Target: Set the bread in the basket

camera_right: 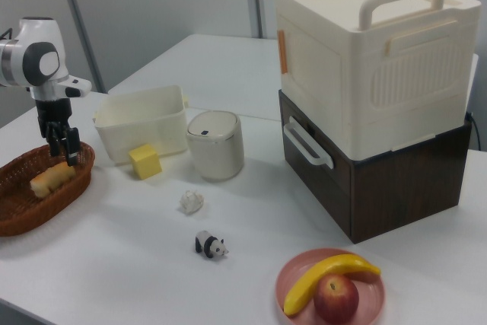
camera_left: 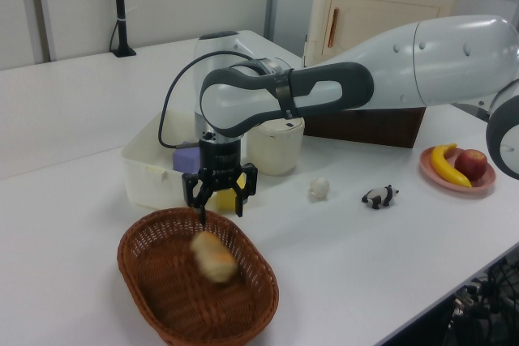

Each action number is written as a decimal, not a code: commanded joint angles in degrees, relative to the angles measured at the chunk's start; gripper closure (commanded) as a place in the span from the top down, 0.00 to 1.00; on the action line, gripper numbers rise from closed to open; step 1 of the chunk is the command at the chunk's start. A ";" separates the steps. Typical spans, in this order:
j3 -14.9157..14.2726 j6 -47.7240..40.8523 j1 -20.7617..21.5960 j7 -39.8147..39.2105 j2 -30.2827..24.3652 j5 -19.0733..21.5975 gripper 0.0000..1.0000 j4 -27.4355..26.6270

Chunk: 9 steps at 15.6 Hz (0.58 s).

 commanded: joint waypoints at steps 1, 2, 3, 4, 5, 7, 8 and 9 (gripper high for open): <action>-1.22 -0.69 -0.10 0.39 -0.58 -0.18 1.00 0.80; -1.75 -1.91 -0.63 -0.14 -1.02 -1.75 1.00 0.80; -2.37 -4.53 -2.72 -2.93 -2.07 -5.24 1.00 0.80; -2.37 -5.34 -4.48 -6.26 -2.86 -6.84 1.00 0.72; -2.46 -6.22 -6.50 -10.21 -3.92 -7.99 1.00 0.54; -2.46 -6.84 -12.03 -17.95 -5.85 -8.79 1.00 0.63; -2.46 -6.84 -14.93 -21.21 -6.82 -8.79 1.00 0.63; -2.46 -6.84 -17.57 -24.02 -7.87 -8.79 1.00 0.63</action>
